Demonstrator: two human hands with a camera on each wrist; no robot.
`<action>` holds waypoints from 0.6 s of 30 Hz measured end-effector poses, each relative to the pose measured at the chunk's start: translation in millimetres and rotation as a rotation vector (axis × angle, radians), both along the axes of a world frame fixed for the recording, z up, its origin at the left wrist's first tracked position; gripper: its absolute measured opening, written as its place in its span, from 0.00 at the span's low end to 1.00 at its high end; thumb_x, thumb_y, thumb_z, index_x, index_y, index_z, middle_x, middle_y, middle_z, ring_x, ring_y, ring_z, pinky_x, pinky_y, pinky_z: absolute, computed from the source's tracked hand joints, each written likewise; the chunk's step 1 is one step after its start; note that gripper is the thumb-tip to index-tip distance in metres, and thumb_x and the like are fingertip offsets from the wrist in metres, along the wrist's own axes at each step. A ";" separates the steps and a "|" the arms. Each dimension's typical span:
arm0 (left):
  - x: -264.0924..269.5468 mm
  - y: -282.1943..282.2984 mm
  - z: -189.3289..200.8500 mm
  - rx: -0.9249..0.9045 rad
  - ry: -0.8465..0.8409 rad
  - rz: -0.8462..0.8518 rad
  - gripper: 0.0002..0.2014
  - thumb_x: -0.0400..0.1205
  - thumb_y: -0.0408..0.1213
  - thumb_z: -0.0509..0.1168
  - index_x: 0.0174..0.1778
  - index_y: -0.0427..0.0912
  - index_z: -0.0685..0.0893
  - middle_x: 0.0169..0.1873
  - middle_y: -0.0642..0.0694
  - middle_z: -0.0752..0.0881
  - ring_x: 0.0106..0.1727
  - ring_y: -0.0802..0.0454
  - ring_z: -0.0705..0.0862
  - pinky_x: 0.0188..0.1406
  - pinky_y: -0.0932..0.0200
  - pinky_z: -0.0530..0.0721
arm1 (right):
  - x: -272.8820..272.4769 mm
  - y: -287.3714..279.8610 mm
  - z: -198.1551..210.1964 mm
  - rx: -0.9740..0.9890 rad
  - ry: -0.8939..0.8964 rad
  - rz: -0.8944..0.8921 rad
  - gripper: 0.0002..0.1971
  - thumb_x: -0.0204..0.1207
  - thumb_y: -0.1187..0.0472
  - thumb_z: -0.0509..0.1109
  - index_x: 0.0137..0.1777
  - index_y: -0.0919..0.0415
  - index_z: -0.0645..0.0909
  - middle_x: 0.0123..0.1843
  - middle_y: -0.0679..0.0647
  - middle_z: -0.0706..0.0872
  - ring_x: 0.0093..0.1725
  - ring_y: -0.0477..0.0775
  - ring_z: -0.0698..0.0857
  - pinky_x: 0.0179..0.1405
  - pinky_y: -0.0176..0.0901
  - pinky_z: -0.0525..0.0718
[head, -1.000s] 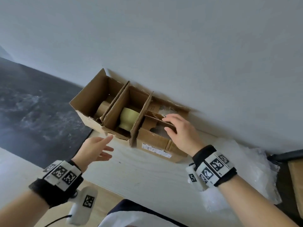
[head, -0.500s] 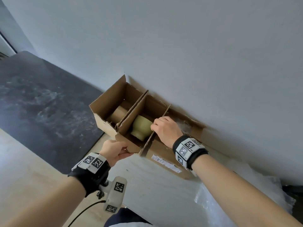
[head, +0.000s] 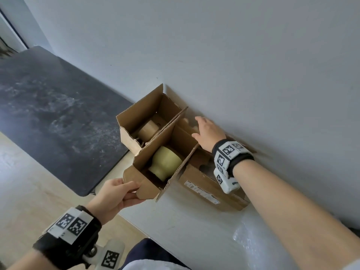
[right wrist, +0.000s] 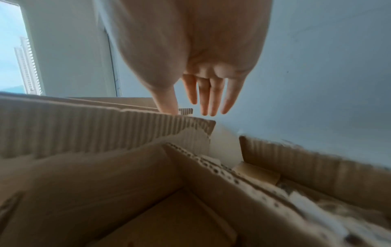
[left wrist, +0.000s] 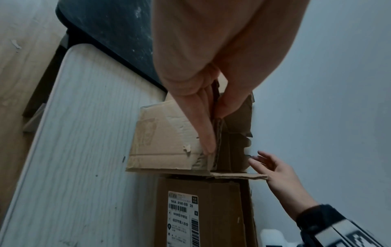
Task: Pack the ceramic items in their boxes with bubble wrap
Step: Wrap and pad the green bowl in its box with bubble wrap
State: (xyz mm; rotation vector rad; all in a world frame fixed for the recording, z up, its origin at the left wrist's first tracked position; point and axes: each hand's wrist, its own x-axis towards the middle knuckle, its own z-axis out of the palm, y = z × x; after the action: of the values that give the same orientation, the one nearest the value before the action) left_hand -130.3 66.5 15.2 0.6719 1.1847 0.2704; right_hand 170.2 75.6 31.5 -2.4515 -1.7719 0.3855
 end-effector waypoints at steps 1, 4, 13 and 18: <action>-4.0 -0.7 0.6 0.006 0.014 -0.001 0.10 0.81 0.27 0.64 0.58 0.29 0.78 0.43 0.30 0.90 0.44 0.38 0.91 0.31 0.56 0.89 | -1.3 5.1 1.0 -0.030 -0.043 0.016 0.24 0.80 0.55 0.67 0.74 0.61 0.69 0.71 0.56 0.78 0.69 0.57 0.77 0.68 0.52 0.71; -12.7 -3.4 0.1 0.016 0.052 0.001 0.10 0.81 0.27 0.65 0.58 0.30 0.78 0.42 0.31 0.90 0.43 0.39 0.91 0.30 0.57 0.89 | -7.1 16.4 2.9 -0.116 -0.117 0.054 0.16 0.80 0.55 0.67 0.66 0.58 0.78 0.61 0.54 0.86 0.62 0.57 0.82 0.68 0.50 0.69; -42.5 -9.9 -4.8 0.072 0.213 0.006 0.06 0.81 0.28 0.65 0.52 0.33 0.81 0.38 0.36 0.91 0.37 0.41 0.91 0.26 0.59 0.88 | -38.9 13.1 19.9 -0.141 -0.004 0.061 0.07 0.80 0.63 0.66 0.54 0.56 0.85 0.54 0.57 0.88 0.54 0.61 0.85 0.53 0.48 0.82; -69.8 -8.9 1.4 0.190 0.329 0.062 0.06 0.83 0.34 0.64 0.49 0.35 0.82 0.42 0.36 0.89 0.40 0.45 0.90 0.27 0.61 0.88 | -63.0 -0.2 38.8 -0.036 0.133 0.055 0.08 0.80 0.65 0.65 0.53 0.62 0.86 0.52 0.60 0.89 0.53 0.60 0.86 0.55 0.46 0.81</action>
State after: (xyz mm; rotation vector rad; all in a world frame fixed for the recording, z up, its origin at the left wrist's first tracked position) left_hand -200.2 57.6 16.6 0.8690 1.5083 0.3361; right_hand 107.2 75.4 70.3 -2.3437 -1.7954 0.5755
